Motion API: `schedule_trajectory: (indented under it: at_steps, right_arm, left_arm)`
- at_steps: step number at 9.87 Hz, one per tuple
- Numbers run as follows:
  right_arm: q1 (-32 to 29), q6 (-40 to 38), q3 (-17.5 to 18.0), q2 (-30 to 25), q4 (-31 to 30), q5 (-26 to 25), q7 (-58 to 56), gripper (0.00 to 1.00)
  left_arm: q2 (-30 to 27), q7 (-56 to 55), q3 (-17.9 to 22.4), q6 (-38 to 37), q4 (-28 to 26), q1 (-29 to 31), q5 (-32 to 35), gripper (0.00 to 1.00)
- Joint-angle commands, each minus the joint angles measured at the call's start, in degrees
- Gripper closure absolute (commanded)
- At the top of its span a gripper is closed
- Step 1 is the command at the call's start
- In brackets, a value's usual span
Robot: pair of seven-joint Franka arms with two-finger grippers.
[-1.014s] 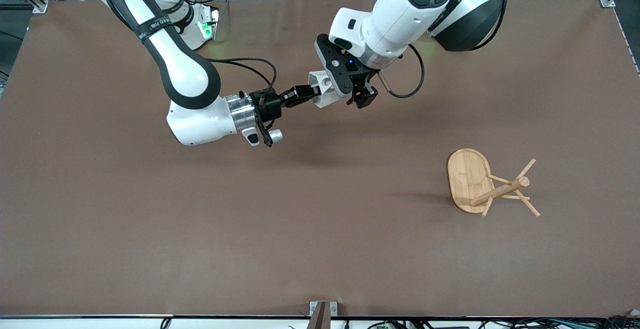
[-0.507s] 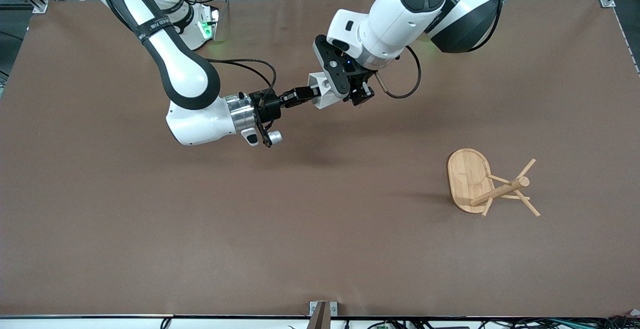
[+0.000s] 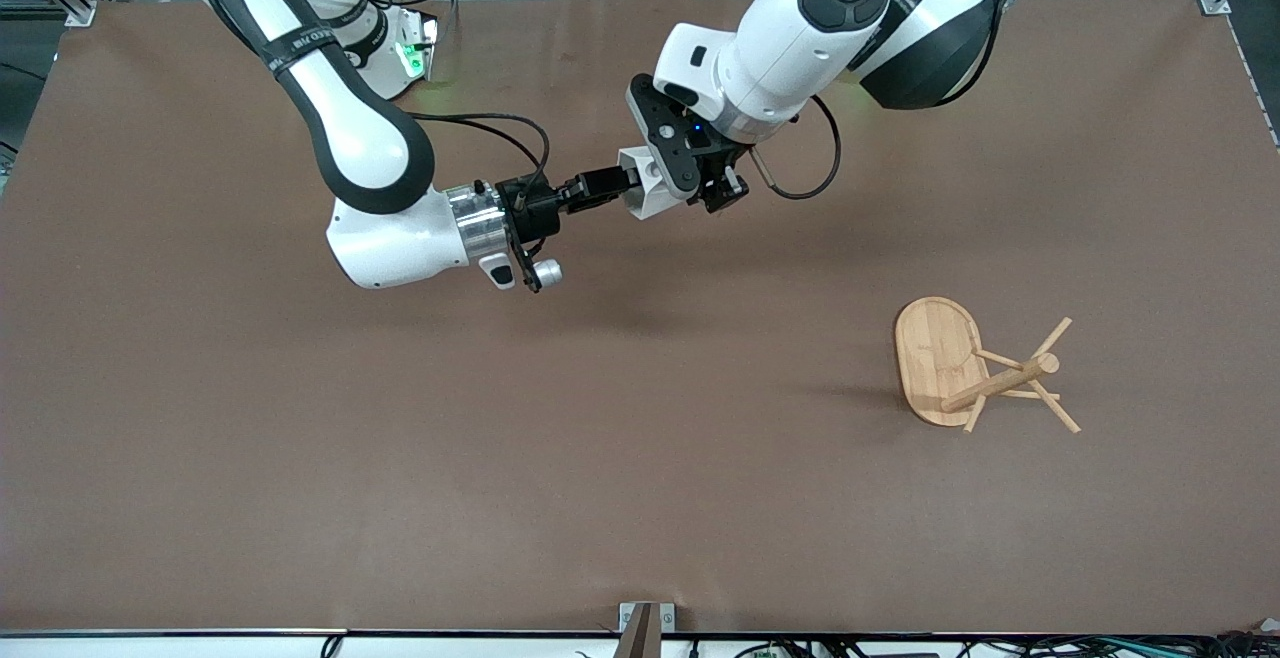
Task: Hang cup on rack
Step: 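Open the right gripper and withdraw while the left gripper carries cup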
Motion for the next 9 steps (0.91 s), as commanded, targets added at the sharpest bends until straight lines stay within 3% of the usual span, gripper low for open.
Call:
schedule_trajectory:
  at_steps: [1,3,6,7,9]
  right_arm:
    - [-5.0,-0.7,0.6,-2.1,-0.7,-7.8,1.6,0.00]
    - [-5.4,-1.1,-4.4,-4.5,-0.7,-15.9,1.7,0.00]
    - [-5.5,-3.2,-12.6,-10.2,0.1,-43.3,8.9,0.00]
    - [-5.5,-5.4,-16.8,-10.5,1.0,-51.3,8.6,0.00]
    - [-5.6,-6.7,-25.8,-12.5,1.5,-58.7,8.5,0.00]
  left_arm:
    - [0.6,1.1,-0.1,1.0,-1.6,0.2,0.1,1.00]
    - [0.7,0.2,0.0,1.0,-1.4,0.2,0.0,1.00]
    - [0.9,-11.9,0.9,1.1,-1.5,1.2,1.0,1.00]
    - [0.9,-19.5,0.9,1.2,-1.3,1.7,5.3,1.00]
    - [0.6,-33.2,0.9,1.5,-1.0,3.8,8.0,1.00]
